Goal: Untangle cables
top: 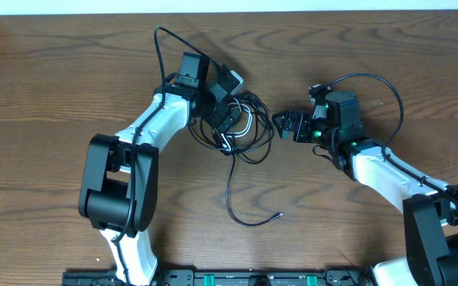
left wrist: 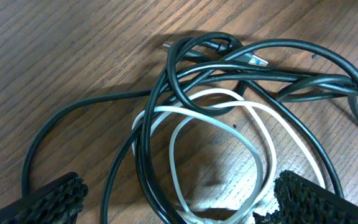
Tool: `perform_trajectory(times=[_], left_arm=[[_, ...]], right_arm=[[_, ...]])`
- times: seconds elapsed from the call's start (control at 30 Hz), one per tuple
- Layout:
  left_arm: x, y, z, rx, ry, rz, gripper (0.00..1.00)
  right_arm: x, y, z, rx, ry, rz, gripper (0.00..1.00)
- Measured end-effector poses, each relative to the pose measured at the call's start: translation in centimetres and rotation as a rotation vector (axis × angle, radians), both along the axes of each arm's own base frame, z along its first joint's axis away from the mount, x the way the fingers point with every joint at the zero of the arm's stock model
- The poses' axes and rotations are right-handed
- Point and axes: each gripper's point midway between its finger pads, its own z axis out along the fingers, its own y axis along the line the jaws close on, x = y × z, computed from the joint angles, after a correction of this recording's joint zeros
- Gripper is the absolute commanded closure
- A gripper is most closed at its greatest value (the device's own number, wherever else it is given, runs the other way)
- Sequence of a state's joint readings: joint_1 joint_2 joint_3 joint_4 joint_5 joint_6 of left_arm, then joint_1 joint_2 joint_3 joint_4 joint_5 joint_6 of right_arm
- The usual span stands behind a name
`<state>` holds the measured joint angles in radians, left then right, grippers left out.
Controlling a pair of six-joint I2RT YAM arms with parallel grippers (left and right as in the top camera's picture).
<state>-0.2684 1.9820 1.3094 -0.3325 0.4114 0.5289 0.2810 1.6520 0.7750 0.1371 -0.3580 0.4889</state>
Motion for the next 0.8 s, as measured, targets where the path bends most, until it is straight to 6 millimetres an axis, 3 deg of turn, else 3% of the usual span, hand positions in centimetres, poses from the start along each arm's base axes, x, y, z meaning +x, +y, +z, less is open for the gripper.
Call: perform_trajectory(times=[0.3, 0.63, 0.73, 0.8], left_arm=[[-0.5, 0.2, -3.0, 0.023, 0.06, -0.005, 0.19], [-0.5, 0.3, -3.1, 0.028, 0.059, -0.009, 0.35], [-0.5, 0.3, -3.1, 0.028, 0.06, -0.008, 0.44], [-0.5, 0.3, -3.1, 0.022, 0.067, 0.007, 0.58]], right_arm=[[0.0, 0.0, 0.0, -0.001, 0.003, 0.0, 0.01], [-0.1, 0.0, -0.1, -0.002, 0.006, 0.0, 0.01], [-0.1, 0.0, -0.1, -0.002, 0.006, 0.0, 0.01], [-0.1, 0.0, -0.1, -0.001, 0.006, 0.0, 0.01]])
